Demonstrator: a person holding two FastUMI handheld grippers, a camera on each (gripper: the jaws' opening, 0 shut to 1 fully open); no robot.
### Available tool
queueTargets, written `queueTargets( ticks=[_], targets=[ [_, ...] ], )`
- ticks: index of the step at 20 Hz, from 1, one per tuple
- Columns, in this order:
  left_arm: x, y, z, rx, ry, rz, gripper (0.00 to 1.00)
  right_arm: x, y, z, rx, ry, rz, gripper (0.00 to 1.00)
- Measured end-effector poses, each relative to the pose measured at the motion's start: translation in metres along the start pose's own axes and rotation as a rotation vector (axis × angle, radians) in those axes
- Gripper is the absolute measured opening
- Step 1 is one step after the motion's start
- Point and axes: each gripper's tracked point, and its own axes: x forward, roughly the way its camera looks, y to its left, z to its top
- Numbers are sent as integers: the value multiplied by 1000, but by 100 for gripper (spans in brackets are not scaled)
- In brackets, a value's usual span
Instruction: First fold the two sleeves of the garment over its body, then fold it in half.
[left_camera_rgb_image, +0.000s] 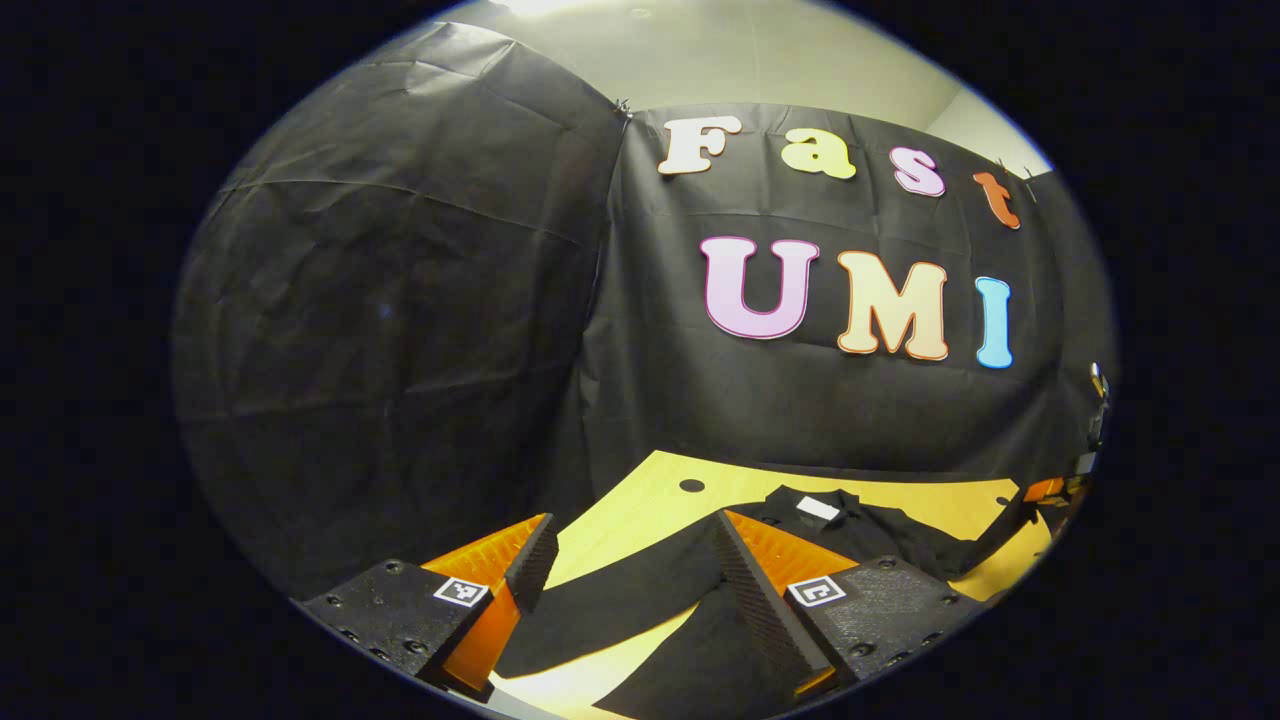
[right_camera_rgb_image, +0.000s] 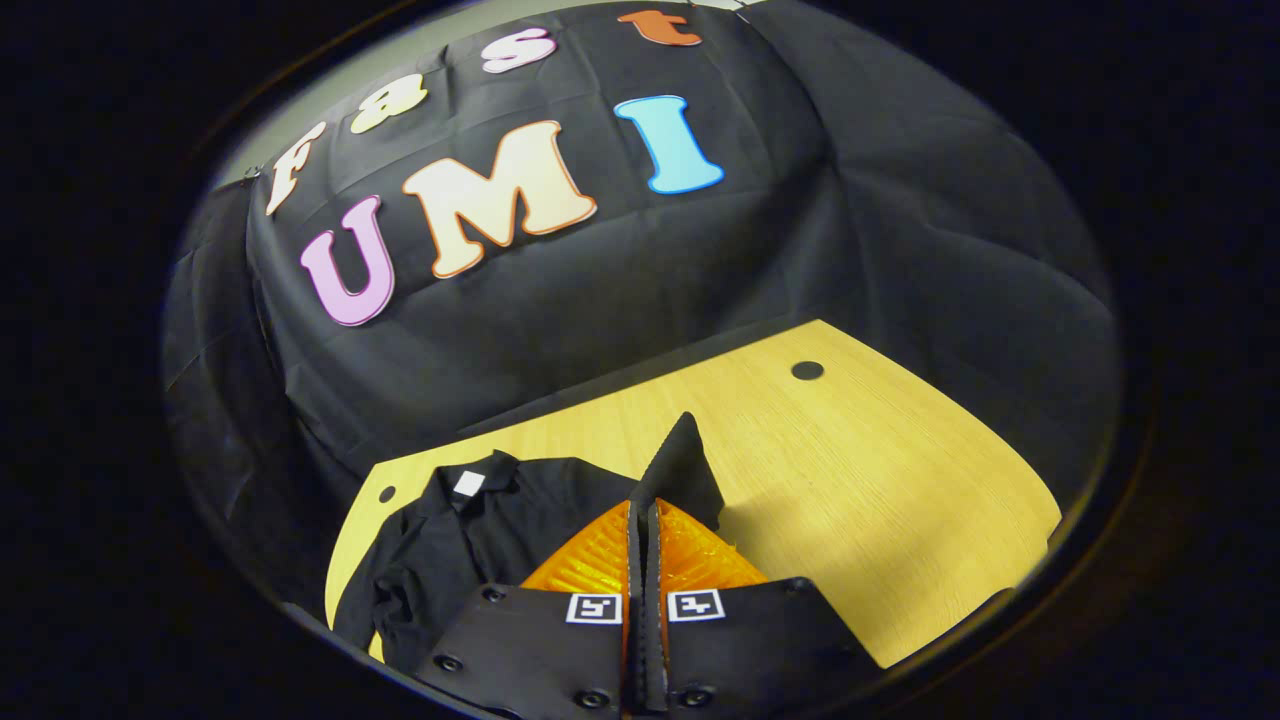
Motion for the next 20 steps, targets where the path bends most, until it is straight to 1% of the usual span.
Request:
queueTargets(
  ticks=[5, 9, 10, 12, 14, 16, 18, 20],
  targets=[
    [2, 3, -8, -3, 25, 6, 91, 16, 68, 35, -30, -52, 89, 2],
    [5, 12, -16, -18, 35, 35, 91, 27, 124, 57, -50, -96, 160, 2],
    [7, 15, -18, -20, 39, 44, 91, 31, 139, 58, -52, -99, 180, 3],
    [2, 36, -22, -21, 46, 62, 91, 34, 167, 59, -65, -96, 219, 2],
    [-1, 44, -26, -28, 54, 76, 91, 39, 192, 57, -91, -92, 252, 2],
    [2, 47, -32, -34, 66, 89, 92, 43, 225, 53, -99, -85, 314, 2],
    [2, 52, -38, -39, 80, 102, 92, 48, 255, 39, -113, -60, 371, 2],
    [2, 58, -43, -44, 92, 114, 92, 60, 282, 28, -153, -33, 408, 2]
  ],
)
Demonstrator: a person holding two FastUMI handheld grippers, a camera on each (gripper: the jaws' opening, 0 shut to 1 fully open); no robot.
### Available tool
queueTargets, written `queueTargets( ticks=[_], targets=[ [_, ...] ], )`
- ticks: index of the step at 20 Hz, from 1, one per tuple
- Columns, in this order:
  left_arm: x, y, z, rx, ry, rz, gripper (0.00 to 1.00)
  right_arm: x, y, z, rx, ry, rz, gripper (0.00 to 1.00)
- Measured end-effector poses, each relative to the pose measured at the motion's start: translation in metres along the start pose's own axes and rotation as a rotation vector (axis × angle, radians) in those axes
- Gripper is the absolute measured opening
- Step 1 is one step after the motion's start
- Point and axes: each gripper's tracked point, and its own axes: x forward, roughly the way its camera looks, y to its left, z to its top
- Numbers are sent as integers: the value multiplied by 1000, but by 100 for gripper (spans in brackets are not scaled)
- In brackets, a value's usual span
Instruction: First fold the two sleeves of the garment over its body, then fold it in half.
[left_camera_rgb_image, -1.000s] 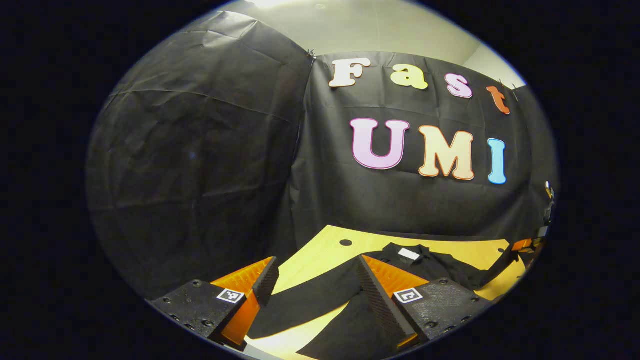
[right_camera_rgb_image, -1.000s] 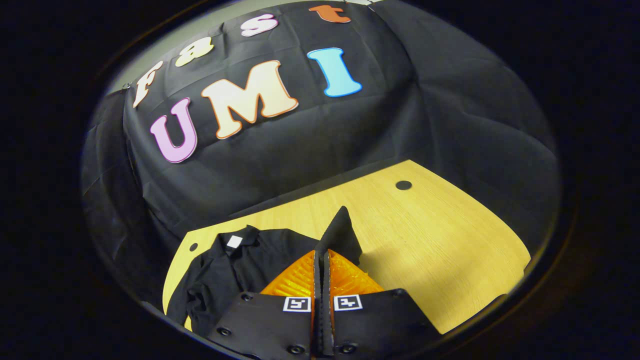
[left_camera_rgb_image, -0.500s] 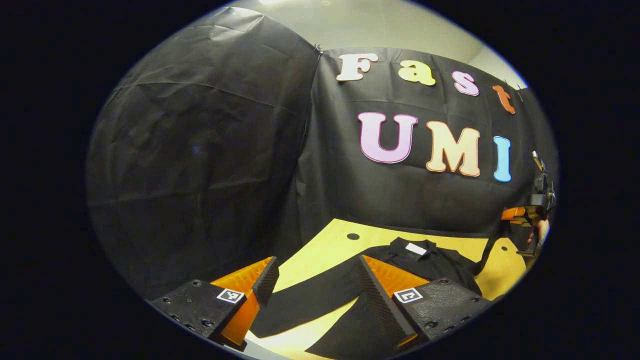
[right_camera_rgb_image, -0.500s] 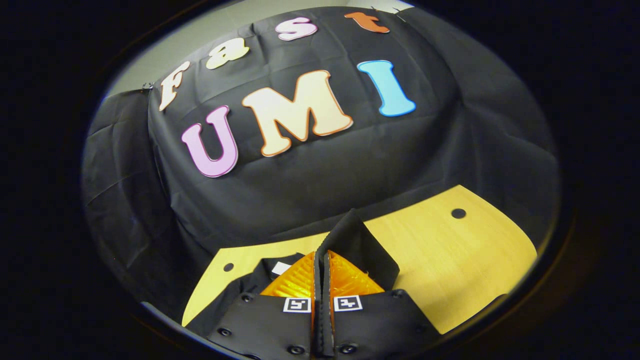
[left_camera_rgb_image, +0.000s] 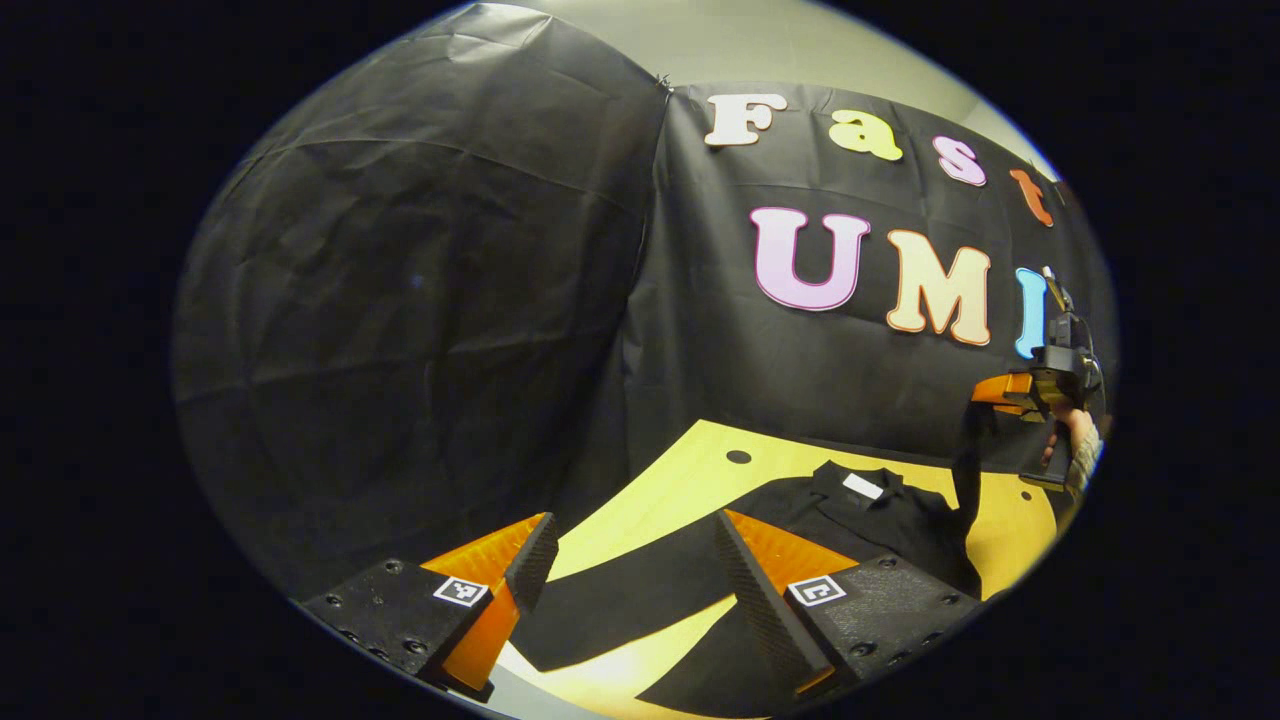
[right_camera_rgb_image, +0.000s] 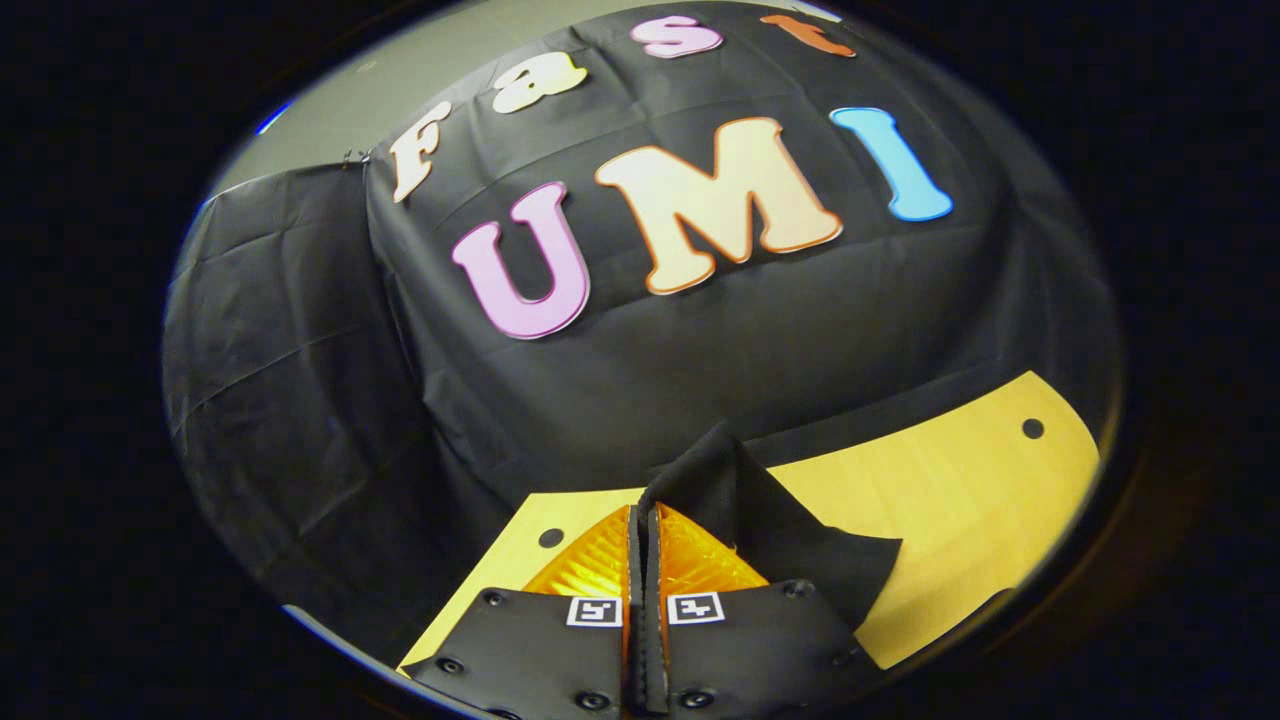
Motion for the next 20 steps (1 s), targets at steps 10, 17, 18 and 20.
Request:
queueTargets(
  ticks=[10, 17, 18, 20],
  targets=[
    [13, 8, -33, -65, 67, 6, 92, 72, 87, -78, -145, 166, 137, 2],
    [24, 8, -64, -72, 126, 11, 92, 110, 107, -137, -197, 259, 140, 3],
    [27, 7, -68, -64, 133, 16, 93, 115, 107, -146, -206, 274, 138, 3],
    [31, 12, -77, -50, 149, 26, 93, 125, 106, -160, -225, 299, 133, 2]
  ],
)
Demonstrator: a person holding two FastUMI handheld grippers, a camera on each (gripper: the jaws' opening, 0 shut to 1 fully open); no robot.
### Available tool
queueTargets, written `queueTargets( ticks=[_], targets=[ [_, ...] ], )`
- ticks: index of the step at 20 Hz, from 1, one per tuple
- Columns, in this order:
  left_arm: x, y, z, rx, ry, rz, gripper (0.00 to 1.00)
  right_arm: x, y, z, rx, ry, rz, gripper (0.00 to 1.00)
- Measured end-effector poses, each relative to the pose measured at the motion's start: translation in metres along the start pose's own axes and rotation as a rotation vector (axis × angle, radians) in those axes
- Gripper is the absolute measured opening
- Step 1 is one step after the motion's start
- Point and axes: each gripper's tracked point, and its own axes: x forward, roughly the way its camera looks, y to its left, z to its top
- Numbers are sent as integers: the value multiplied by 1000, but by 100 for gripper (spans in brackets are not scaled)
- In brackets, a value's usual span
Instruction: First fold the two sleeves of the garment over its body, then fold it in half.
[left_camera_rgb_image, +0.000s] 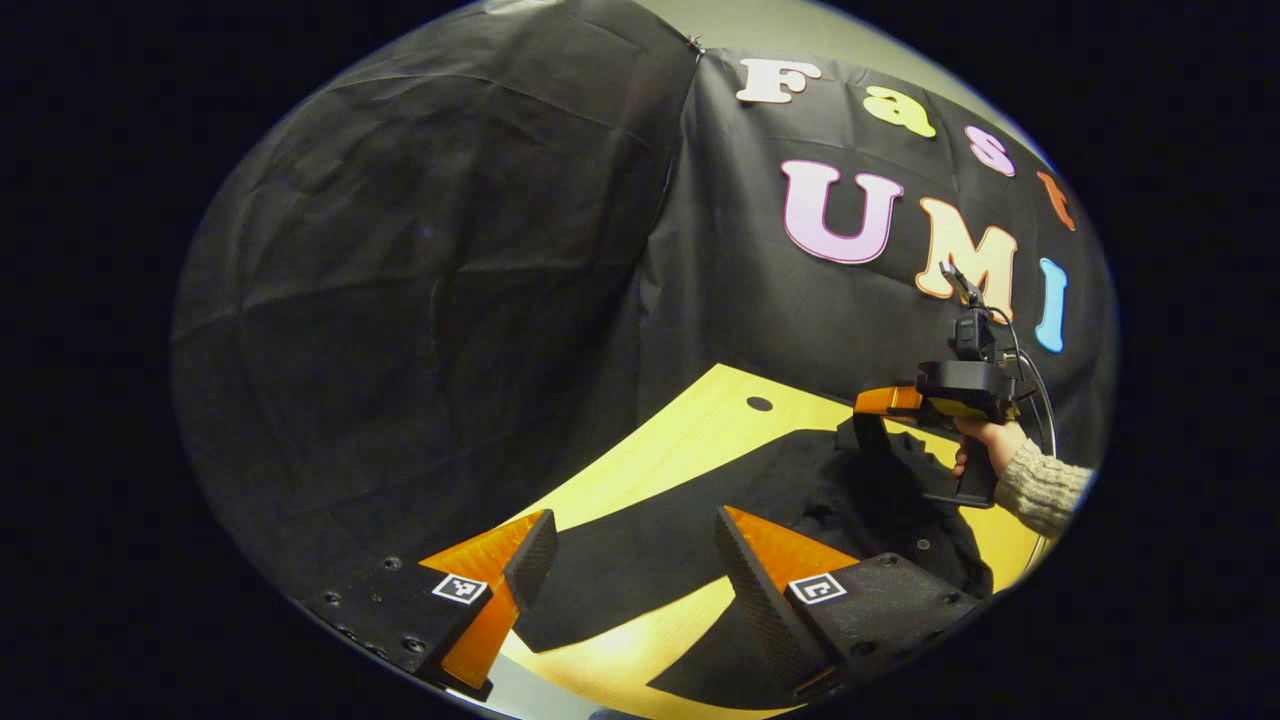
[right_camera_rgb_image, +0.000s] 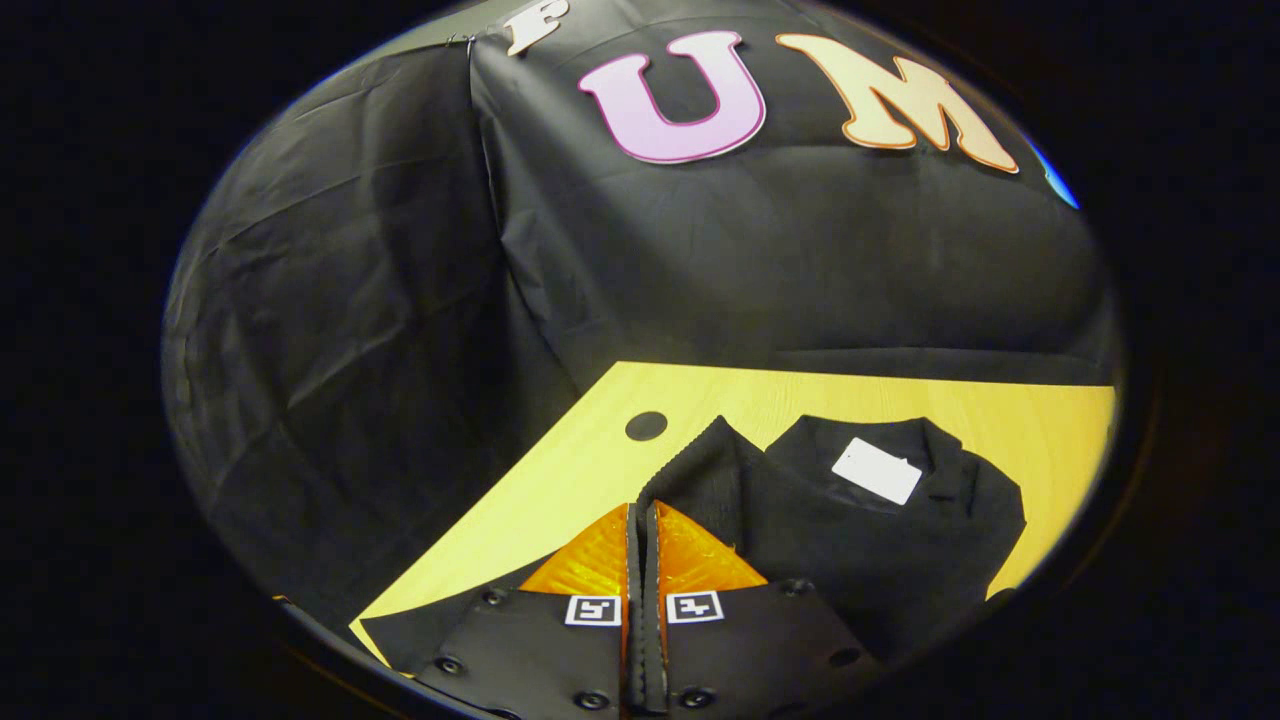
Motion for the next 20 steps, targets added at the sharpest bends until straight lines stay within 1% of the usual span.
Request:
queueTargets(
  ticks=[1, 7, 10, 11, 12, 14, 15, 17, 19, 20],
  targets=[
    [2, 1, -3, 4, 9, 4, 92, 7, -1, -5, -6, 17, -3, 2],
    [15, 3, -23, 4, 88, 11, 94, 35, -7, -33, -20, 103, -36, 2],
    [20, 2, -30, 7, 124, 9, 94, 40, -12, -38, 14, 115, -56, 6],
    [22, 4, -31, 6, 129, 8, 94, 39, -14, -36, 27, 115, -66, 12],
    [23, 5, -34, 6, 134, 5, 94, 43, -19, -35, 44, 113, -74, 10],
    [25, 7, -38, 10, 144, 5, 94, 44, -25, -30, 91, 111, -73, 33],
    [26, 8, -39, 12, 149, 6, 94, 44, -26, -28, 110, 107, -70, 53],
    [25, 12, -43, 17, 157, 4, 94, 39, -29, -21, 132, 112, -73, 76],
    [26, 15, -44, 21, 156, 2, 95, 30, -38, -19, 113, 103, -101, 98],
    [26, 16, -43, 24, 158, 3, 95, 27, -41, -16, 104, 97, -108, 98]
  ],
)
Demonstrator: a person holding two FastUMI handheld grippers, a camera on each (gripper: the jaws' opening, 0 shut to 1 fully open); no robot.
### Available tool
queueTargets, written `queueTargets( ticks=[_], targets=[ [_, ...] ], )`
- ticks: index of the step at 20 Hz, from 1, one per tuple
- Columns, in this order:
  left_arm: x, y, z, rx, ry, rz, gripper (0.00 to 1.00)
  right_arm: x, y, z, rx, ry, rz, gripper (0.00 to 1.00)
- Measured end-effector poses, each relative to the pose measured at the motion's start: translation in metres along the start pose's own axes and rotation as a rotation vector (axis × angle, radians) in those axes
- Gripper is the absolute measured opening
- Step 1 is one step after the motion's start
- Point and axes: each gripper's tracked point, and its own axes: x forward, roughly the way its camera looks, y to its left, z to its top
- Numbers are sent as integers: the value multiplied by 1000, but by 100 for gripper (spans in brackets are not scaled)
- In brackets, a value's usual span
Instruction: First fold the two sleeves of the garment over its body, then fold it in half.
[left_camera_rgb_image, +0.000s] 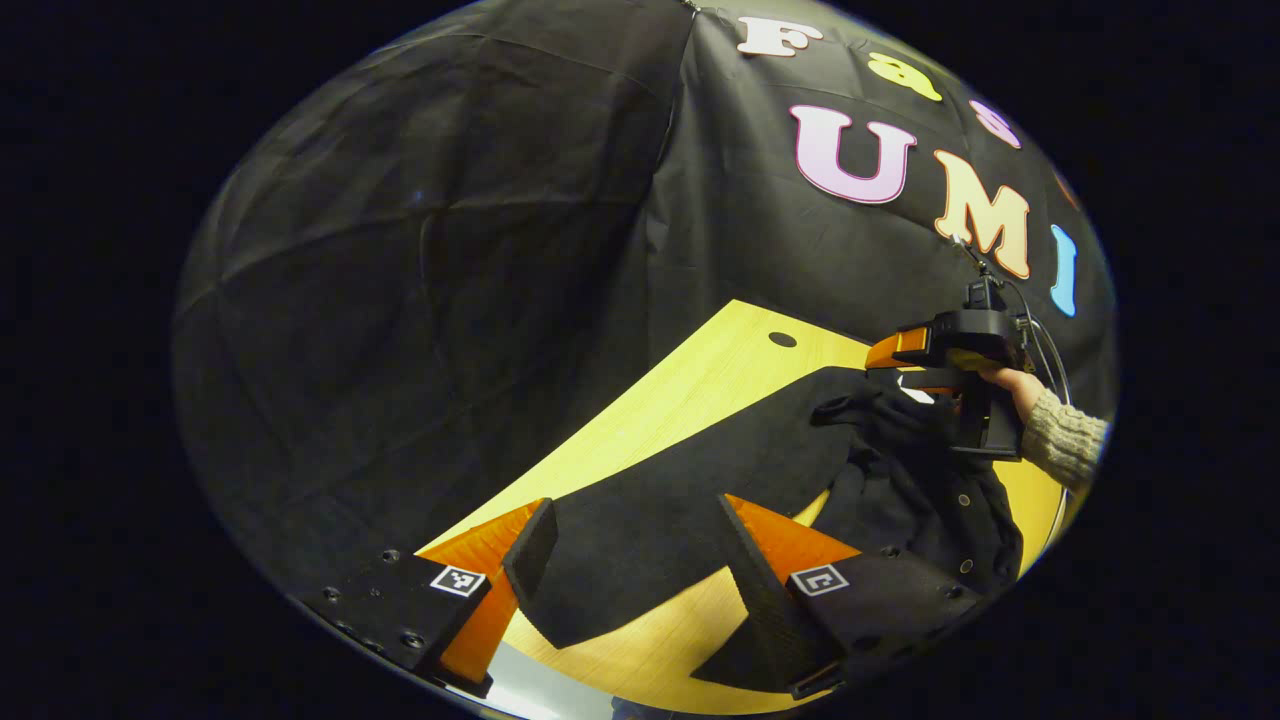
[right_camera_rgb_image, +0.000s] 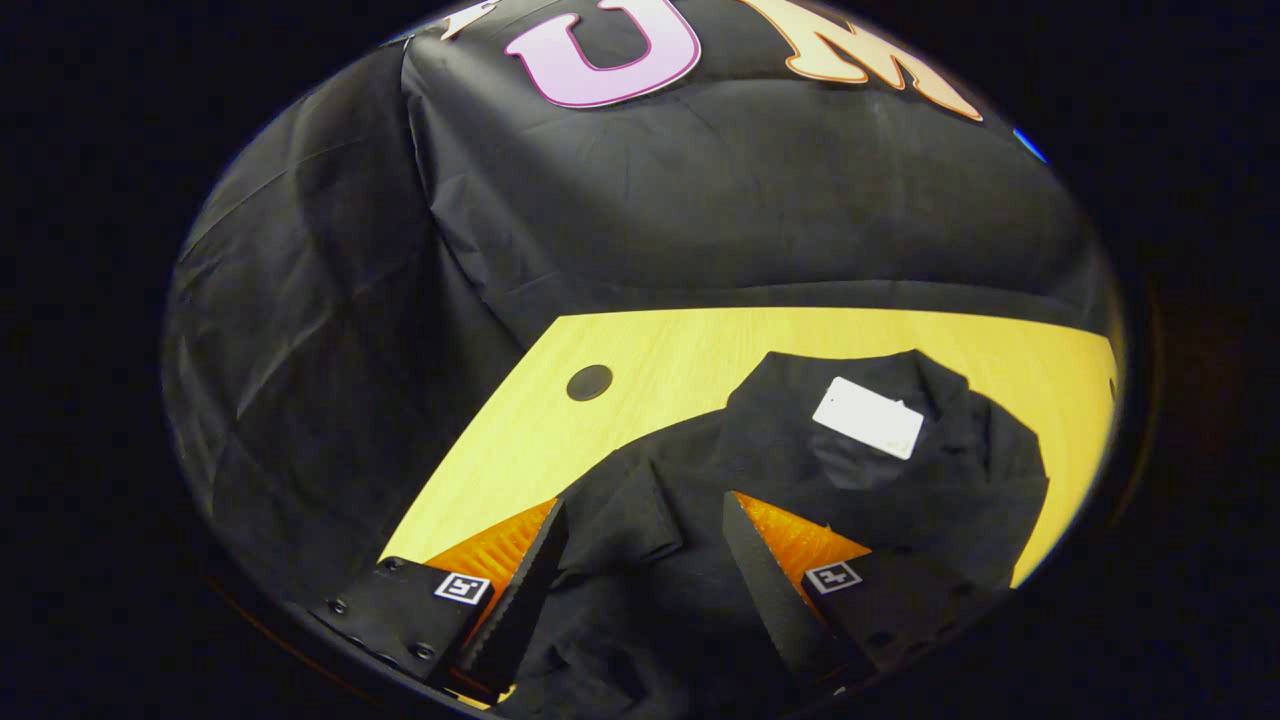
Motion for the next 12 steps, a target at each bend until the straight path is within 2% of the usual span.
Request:
queueTargets(
  ticks=[3, 4, 5, 8, 12],
  targets=[
    [3, 4, -2, 3, 13, 9, 95, -10, -1, 8, -4, -21, 9, 98],
    [5, 6, -3, 3, 15, 11, 94, -17, -2, 13, -9, -38, 13, 94],
    [5, 7, -2, 3, 15, 12, 94, -29, -1, 17, -15, -54, 21, 98],
    [6, 18, -8, 11, 22, 23, 94, -66, -2, 32, -28, -120, 30, 98],
    [7, 27, -15, 19, 43, 35, 95, -131, -23, 42, -25, -225, 16, 98]
  ],
)
